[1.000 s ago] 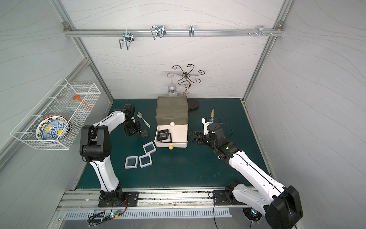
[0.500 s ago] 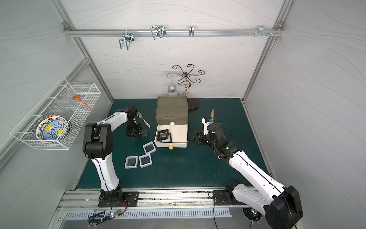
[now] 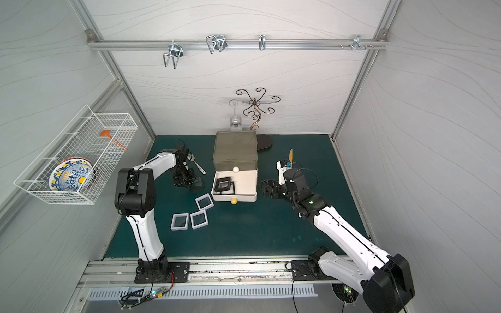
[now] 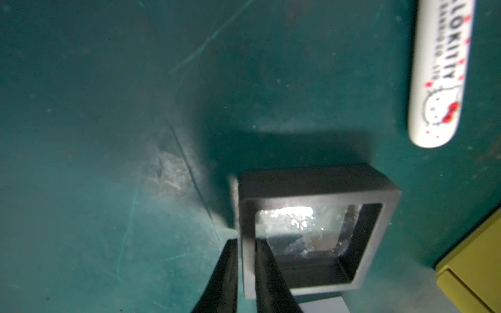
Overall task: Place the brooch boxes into the drawer by color
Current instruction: Pick up the brooch box from the center of the board.
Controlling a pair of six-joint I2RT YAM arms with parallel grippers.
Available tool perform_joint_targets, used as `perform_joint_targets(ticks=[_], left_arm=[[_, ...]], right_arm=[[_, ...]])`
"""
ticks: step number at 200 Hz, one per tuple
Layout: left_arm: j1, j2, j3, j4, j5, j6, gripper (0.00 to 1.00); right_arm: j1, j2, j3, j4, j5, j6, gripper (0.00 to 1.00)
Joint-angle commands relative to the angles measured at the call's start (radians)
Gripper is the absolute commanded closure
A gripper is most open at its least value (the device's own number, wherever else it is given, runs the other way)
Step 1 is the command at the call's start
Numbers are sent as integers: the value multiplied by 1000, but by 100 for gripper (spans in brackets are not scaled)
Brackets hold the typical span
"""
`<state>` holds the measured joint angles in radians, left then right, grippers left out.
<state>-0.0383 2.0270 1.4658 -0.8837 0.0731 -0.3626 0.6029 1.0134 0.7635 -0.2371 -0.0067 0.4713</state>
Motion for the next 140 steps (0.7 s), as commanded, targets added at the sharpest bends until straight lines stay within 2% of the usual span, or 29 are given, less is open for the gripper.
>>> perform_joint_targets(ticks=[1, 18, 38, 75, 106, 140], left_arm=[[-9, 25, 35, -26, -17, 6, 83], [-8, 26, 36, -25, -15, 5, 86], [-9, 24, 36, -27, -16, 7, 100], [-13, -45, 41, -38, -8, 8, 100], [-14, -181, 74, -71, 89, 14, 100], [-78, -330, 144, -127, 131, 30, 100]], right_arm=[[7, -13, -10, -13, 14, -4, 11], [6, -15, -10, -14, 15, -4, 11], [6, -17, -9, -14, 16, -3, 11], [6, -19, -7, -16, 16, -5, 11], [6, -16, -9, -11, 15, -2, 11], [6, -6, -9, 2, 7, 10, 11]])
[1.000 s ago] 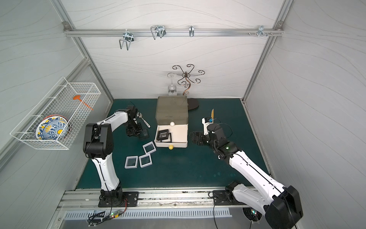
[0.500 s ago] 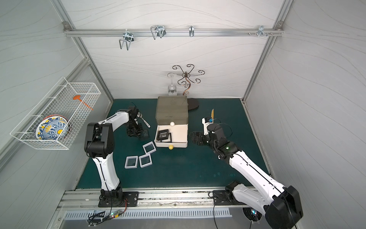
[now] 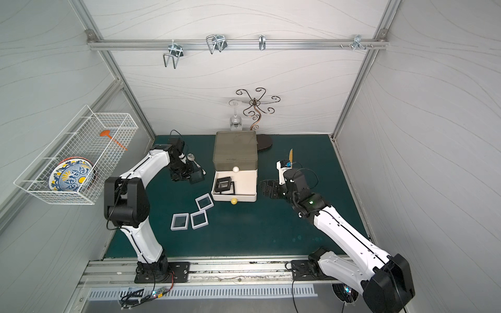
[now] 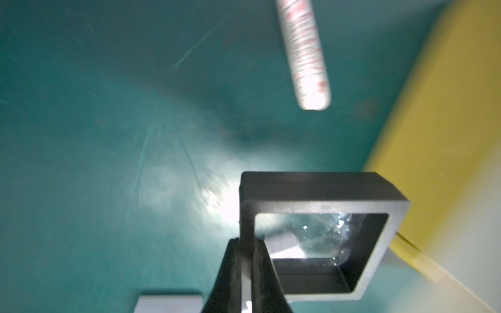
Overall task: Place the brooch boxes into the drawer by color
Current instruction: Pick up the brooch box from the center of the board, then place the brooch box in the drawer.
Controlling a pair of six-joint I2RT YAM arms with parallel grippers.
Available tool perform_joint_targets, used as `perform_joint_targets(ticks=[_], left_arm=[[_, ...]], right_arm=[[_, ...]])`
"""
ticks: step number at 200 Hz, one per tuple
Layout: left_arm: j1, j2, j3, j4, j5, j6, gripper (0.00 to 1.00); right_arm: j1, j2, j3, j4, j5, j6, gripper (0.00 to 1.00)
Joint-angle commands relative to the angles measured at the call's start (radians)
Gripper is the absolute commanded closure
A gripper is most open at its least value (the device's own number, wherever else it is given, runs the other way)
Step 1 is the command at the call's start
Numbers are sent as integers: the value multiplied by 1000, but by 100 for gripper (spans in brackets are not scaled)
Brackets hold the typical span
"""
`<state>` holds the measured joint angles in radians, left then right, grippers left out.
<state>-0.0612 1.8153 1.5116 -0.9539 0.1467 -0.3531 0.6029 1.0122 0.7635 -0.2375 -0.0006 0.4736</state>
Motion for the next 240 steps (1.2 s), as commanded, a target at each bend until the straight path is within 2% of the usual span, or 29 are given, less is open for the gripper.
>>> perform_joint_targets(ticks=[1, 27, 56, 95, 123, 164, 240], left_arm=[[-58, -120, 102, -60, 56, 20, 100], [-138, -174, 192, -130, 50, 22, 100], [-269, -184, 280, -169, 56, 17, 100], [-451, -155, 310, -160, -35, -17, 100], [-541, -126, 314, -128, -57, -38, 100], [-599, -67, 291, -109, -101, -48, 100], [-636, -34, 206, -30, -119, -83, 100]], right_arm=[[6, -5, -9, 2, 1, 9, 11], [8, 7, -4, 8, -1, 13, 12], [9, 16, 5, 9, 3, 13, 11], [9, 17, 6, 6, 13, 20, 11], [8, 18, 0, 6, 18, 25, 11], [8, 10, -9, 4, 20, 28, 12], [8, 2, -30, 4, 24, 29, 11]])
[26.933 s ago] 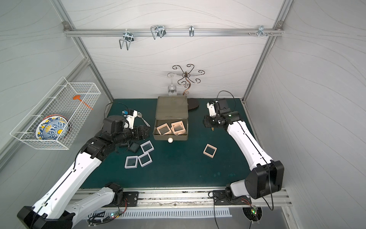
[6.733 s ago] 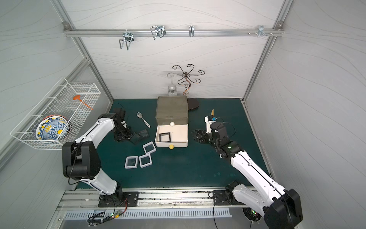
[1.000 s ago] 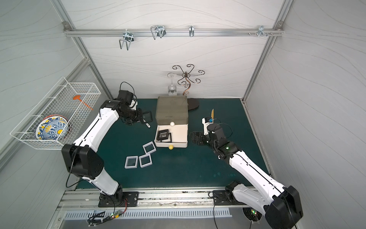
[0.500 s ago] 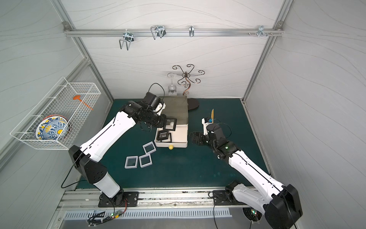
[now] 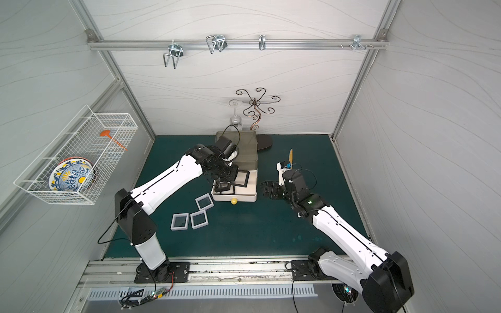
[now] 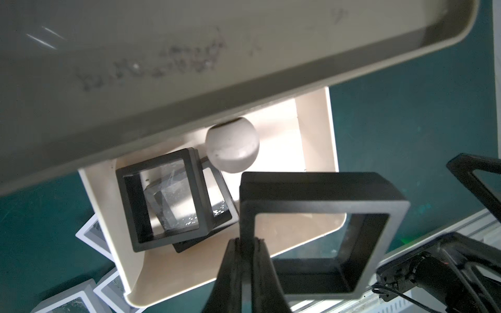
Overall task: Place the brooch boxes into the drawer by color
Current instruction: Place the brooch box in the drawer.
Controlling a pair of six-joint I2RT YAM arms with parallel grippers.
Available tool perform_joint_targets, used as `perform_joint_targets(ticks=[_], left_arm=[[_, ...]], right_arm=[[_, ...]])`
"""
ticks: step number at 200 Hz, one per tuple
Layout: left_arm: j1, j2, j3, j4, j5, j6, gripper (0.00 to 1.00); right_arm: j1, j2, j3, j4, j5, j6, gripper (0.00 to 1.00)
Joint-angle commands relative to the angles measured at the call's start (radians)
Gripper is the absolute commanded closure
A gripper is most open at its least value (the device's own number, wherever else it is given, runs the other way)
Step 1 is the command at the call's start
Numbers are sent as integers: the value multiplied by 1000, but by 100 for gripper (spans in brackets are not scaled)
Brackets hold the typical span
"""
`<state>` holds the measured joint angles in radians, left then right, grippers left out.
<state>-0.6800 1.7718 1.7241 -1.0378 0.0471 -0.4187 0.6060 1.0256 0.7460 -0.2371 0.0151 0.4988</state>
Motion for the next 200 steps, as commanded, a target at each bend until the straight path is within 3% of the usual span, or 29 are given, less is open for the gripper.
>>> perform_joint_targets(ticks=[1, 126, 200], left_arm=[[-19, 9, -7, 54, -20, -19, 100], [-50, 29, -105, 113, -52, -42, 100], [-49, 29, -109, 129, -61, -39, 89]], right_arm=[[5, -12, -13, 4, 9, 2, 11], [5, -47, -48, 2, 12, 17, 11], [6, -55, -53, 1, 1, 14, 11]])
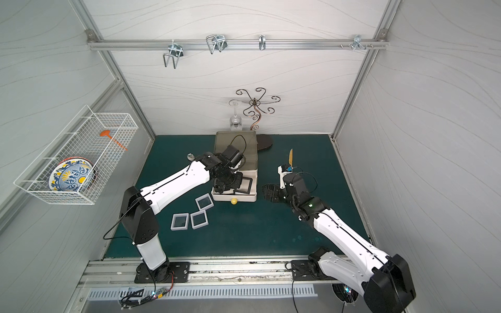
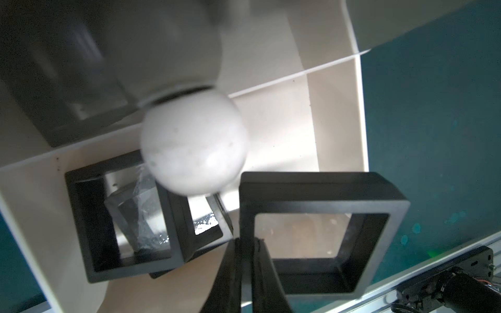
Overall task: Place the brooch boxes into the drawer by color
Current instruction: Place the brooch box in the drawer.
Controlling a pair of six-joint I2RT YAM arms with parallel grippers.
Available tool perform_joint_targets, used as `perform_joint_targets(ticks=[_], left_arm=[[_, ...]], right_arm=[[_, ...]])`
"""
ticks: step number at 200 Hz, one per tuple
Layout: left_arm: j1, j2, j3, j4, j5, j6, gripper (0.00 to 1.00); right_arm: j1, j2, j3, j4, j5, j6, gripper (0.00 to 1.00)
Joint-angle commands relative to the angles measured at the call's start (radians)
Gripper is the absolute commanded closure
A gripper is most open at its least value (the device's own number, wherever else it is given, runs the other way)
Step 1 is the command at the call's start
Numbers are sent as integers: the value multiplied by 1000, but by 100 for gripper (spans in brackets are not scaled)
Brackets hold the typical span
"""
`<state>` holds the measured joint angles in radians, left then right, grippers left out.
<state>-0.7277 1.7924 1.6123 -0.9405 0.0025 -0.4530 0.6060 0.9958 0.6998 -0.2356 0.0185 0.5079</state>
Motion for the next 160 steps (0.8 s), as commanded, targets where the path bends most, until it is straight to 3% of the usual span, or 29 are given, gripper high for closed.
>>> perform_joint_targets(ticks=[1, 22, 61, 92, 100, 112, 132, 141, 160], left_arm=[[-2, 7, 3, 33, -16, -4, 89], [-3, 4, 4, 39, -30, 3, 82], [-2, 18, 15, 42, -15, 7, 72], [-3, -19, 19, 32, -37, 14, 70], [-3, -35, 26, 22, -47, 19, 70], [-3, -65, 45, 0, -57, 26, 70], [-1, -136, 54, -5, -79, 41, 69], [2, -170, 53, -6, -94, 49, 68], [29, -240, 22, 2, -100, 68, 71]], right_arm=[[7, -25, -7, -1, -2, 5, 11], [16, -23, -11, 26, -50, -19, 10], [60, -21, -9, 22, -27, -24, 11], [71, -26, -28, 73, -89, -28, 21], [79, -25, -35, 92, -112, -29, 27], [93, -16, -49, 127, -157, -33, 46], [126, 5, -68, 167, -194, -34, 80], [139, 21, -71, 178, -204, -33, 100], [156, 66, -75, 204, -223, -20, 100]])
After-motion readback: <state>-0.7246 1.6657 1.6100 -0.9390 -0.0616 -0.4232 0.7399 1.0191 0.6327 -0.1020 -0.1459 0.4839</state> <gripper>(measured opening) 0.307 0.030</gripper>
